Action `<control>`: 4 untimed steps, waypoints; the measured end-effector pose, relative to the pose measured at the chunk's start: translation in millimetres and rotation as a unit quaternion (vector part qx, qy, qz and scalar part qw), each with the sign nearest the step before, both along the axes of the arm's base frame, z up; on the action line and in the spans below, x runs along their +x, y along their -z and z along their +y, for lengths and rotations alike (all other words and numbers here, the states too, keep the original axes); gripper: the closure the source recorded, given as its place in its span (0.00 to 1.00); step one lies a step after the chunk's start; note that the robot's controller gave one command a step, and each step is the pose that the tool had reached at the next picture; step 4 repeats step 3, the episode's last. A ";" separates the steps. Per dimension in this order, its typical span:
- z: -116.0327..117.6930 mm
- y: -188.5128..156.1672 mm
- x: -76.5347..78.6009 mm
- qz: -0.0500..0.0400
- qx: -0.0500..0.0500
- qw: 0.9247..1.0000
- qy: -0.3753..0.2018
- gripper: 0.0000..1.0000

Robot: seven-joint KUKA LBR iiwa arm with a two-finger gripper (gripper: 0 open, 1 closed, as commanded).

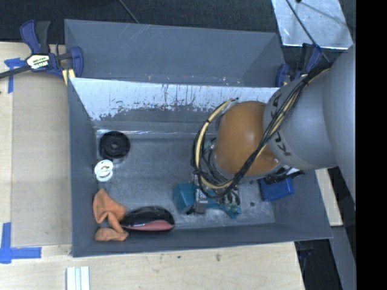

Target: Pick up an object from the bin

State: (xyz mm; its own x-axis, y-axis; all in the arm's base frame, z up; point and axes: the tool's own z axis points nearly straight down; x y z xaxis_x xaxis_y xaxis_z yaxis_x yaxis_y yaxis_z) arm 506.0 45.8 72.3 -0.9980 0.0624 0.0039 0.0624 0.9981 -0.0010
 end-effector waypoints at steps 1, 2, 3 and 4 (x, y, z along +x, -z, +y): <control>1.8 -84.0 -11.8 0.000 0.000 1.000 -0.018 1.00; 1.8 -84.0 -11.8 0.000 0.000 1.000 -0.018 1.00; -15.4 -187.7 0.9 -0.001 0.000 1.000 -0.008 1.00; -15.4 -187.7 0.9 -0.001 0.000 1.000 -0.008 1.00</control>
Offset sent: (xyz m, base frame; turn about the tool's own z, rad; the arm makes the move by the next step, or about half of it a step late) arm 0.0000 0.0000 0.0000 0.0000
